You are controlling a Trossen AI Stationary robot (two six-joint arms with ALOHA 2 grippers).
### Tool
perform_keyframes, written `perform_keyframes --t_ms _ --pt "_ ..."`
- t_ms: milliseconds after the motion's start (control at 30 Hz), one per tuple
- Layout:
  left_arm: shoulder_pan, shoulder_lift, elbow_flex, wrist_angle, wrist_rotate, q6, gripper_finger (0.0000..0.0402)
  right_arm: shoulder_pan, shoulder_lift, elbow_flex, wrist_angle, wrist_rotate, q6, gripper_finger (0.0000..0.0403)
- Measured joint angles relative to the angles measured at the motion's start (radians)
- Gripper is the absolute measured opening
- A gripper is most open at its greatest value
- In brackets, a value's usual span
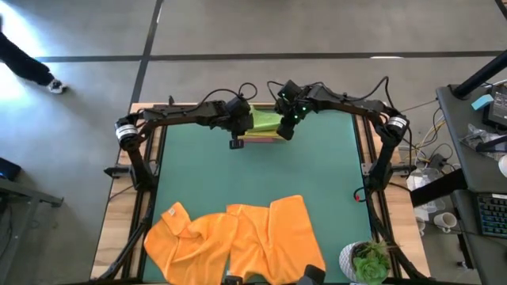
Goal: Fold microfiber towels
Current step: Put the green microfiber towel into the transparent bin, then fold the right orange microfiber towel
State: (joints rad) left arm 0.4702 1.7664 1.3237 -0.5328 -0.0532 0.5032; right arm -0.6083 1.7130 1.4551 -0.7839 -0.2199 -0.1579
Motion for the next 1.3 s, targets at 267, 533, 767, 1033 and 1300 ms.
perform_keyframes --t_ms 267,533,767,1033,1300 --pt "0.001 0.0 0.0 -0.004 -0.006 0.0 0.0029 0.008 0.0 0.002 -0.002 0.008 -0.009 0.0056" --pt "0.001 0.0 0.021 -0.006 -0.033 0.0 0.0101 0.008 -0.001 0.028 -0.017 0.027 -0.006 0.0136" --pt "-0.008 -0.048 0.064 -0.018 -0.174 0.001 0.0158 0.008 -0.003 0.141 -0.162 0.022 -0.013 0.0159" --pt "-0.009 -0.181 0.109 -0.139 -0.203 -0.064 0.0164 0.013 -0.032 0.236 -0.372 0.007 -0.022 0.0148" --pt "-0.029 -0.357 -0.026 -0.205 -0.145 -0.298 0.0164 0.056 -0.158 0.116 -0.388 0.006 0.037 0.0134"
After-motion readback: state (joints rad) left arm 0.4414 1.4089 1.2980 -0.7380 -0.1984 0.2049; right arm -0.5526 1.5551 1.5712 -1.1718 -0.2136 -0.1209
